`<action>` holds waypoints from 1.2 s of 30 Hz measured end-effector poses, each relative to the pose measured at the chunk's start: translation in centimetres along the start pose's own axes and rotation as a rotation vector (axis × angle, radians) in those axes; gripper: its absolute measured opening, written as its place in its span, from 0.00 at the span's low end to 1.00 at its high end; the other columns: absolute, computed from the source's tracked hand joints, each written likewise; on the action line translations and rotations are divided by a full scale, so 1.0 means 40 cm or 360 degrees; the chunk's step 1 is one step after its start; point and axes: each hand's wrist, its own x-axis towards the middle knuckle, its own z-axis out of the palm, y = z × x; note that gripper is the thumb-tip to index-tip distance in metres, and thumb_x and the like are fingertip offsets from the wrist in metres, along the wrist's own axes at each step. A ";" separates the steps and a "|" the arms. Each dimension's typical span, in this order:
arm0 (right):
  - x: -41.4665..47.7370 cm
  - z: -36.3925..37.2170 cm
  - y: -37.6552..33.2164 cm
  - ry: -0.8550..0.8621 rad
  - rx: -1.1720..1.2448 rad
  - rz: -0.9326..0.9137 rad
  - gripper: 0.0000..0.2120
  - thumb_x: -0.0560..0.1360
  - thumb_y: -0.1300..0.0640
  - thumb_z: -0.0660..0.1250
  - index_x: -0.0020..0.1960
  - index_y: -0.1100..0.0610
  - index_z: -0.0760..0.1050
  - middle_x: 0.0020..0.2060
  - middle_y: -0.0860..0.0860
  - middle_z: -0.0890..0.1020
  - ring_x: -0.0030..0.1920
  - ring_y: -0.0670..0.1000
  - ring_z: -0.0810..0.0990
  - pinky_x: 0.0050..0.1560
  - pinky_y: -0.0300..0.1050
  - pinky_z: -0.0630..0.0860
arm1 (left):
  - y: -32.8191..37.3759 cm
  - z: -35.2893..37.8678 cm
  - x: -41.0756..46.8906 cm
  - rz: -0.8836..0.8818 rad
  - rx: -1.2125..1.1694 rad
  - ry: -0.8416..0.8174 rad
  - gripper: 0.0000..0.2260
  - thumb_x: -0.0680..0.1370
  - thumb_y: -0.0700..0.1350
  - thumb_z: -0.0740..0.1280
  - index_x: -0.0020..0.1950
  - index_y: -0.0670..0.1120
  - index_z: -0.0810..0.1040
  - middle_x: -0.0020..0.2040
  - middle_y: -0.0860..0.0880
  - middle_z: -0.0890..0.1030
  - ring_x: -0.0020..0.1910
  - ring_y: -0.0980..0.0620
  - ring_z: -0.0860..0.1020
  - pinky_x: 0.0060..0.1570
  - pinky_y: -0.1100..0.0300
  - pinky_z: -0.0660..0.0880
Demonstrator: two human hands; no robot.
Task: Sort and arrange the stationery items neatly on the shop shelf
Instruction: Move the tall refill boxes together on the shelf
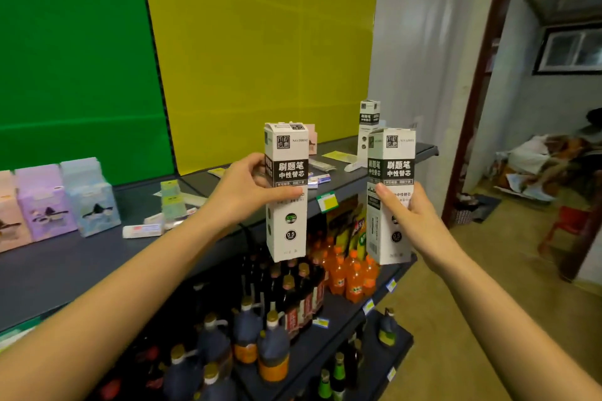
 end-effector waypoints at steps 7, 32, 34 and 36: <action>0.254 -0.123 0.160 0.0018 0.0068 -0.0089 0.24 0.74 0.41 0.61 0.67 0.48 0.64 0.62 0.45 0.75 0.60 0.44 0.75 0.57 0.43 0.73 | 0.002 0.181 0.259 0.0103 0.0055 -0.0012 0.23 0.64 0.44 0.77 0.57 0.46 0.74 0.45 0.55 0.80 0.39 0.56 0.77 0.45 0.60 0.75; 1.208 -0.381 0.506 -0.0342 0.0269 -0.0203 0.26 0.77 0.50 0.61 0.68 0.57 0.54 0.48 0.48 0.78 0.44 0.44 0.79 0.43 0.41 0.77 | -0.066 0.545 1.014 -0.0108 0.0231 0.0613 0.23 0.66 0.43 0.75 0.59 0.46 0.72 0.49 0.54 0.78 0.53 0.50 0.76 0.45 0.60 0.72; 1.272 -0.382 0.517 -0.0399 0.0313 -0.0235 0.25 0.77 0.50 0.62 0.67 0.58 0.55 0.51 0.49 0.77 0.47 0.46 0.79 0.48 0.45 0.77 | -0.077 0.566 1.047 -0.0138 0.0253 0.0720 0.22 0.67 0.43 0.75 0.58 0.46 0.72 0.46 0.56 0.77 0.53 0.49 0.76 0.43 0.61 0.72; 1.322 -0.381 0.522 -0.0443 0.0364 -0.0266 0.24 0.77 0.51 0.62 0.67 0.58 0.56 0.51 0.47 0.76 0.51 0.47 0.77 0.51 0.45 0.74 | -0.087 0.583 1.074 -0.0166 0.0272 0.0813 0.24 0.67 0.43 0.75 0.60 0.45 0.72 0.48 0.54 0.77 0.53 0.49 0.75 0.41 0.63 0.71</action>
